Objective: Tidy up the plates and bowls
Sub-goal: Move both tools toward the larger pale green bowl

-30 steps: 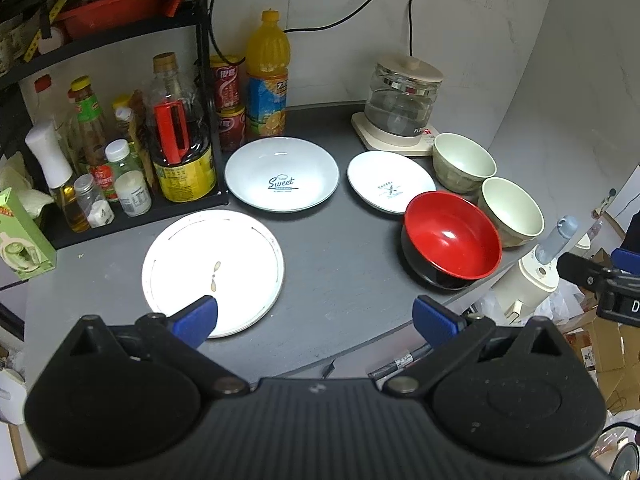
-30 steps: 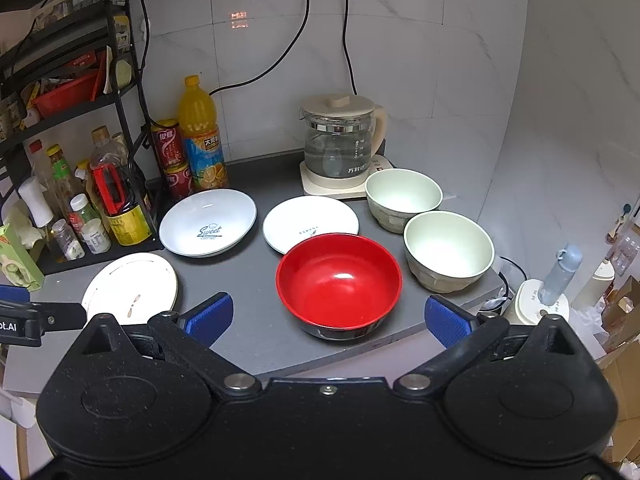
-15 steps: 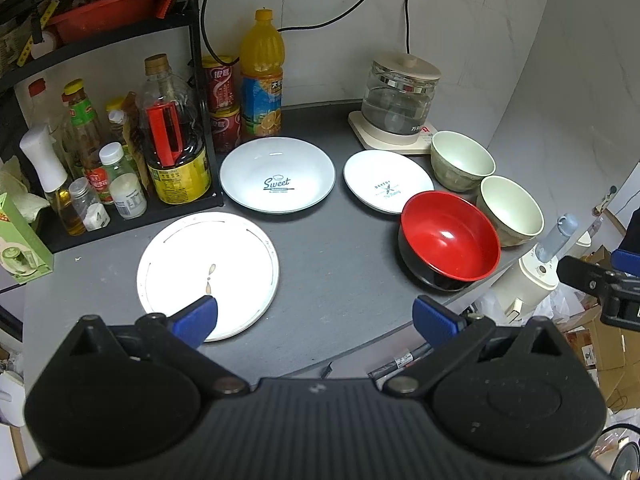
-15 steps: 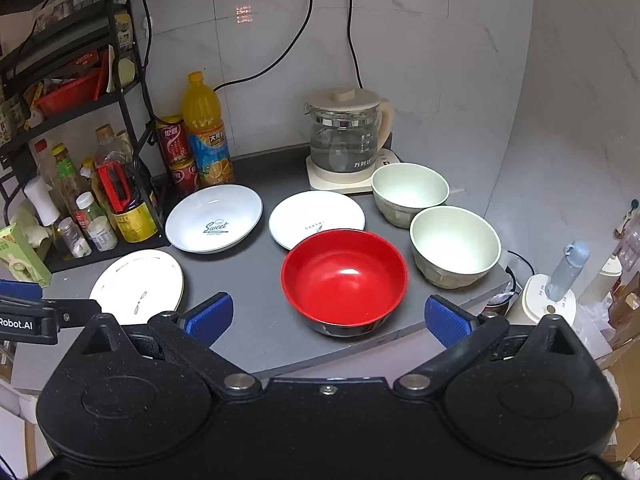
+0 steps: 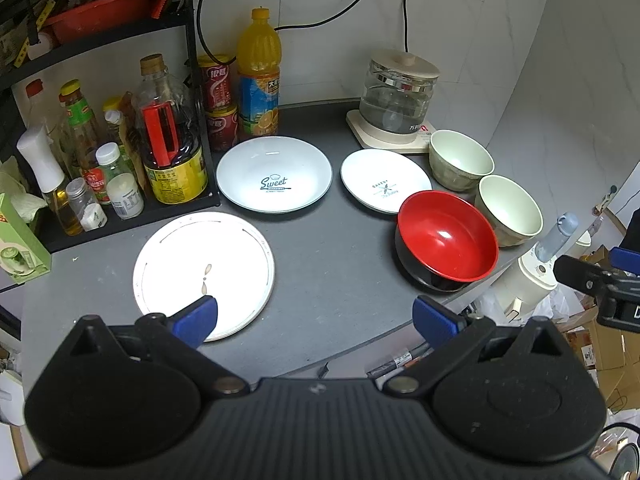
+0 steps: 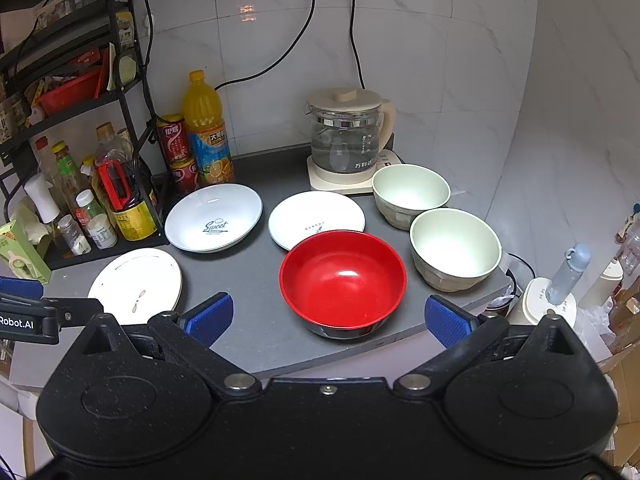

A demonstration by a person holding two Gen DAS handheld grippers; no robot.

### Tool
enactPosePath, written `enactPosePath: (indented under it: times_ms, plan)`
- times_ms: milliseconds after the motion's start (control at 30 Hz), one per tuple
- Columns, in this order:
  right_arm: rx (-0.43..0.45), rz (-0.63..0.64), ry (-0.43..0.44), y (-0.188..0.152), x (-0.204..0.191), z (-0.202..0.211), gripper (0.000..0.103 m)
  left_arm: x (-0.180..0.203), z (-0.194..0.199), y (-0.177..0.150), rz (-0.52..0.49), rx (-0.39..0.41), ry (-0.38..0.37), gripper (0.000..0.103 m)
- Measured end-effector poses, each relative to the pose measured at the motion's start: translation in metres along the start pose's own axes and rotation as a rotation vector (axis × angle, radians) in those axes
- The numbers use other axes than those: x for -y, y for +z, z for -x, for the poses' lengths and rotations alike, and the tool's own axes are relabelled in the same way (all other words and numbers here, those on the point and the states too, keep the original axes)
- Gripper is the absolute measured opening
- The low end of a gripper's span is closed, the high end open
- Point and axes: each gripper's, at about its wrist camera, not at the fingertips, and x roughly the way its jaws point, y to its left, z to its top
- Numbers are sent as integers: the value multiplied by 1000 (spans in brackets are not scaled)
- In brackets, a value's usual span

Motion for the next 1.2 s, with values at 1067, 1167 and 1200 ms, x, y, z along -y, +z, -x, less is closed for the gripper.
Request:
enactPosePath:
  times_ms: [1067,1167,1200]
  plan:
    - [-59,0,103,8,48,-32,103,38,-30,11,57,-38,23,102]
    - [-68,3,116,10,63,-39,103,49,-35,17,63,-27,32,102]
    - [-68,4,122,11,68,-42,103,53,-37,19,64,-26,37,102]
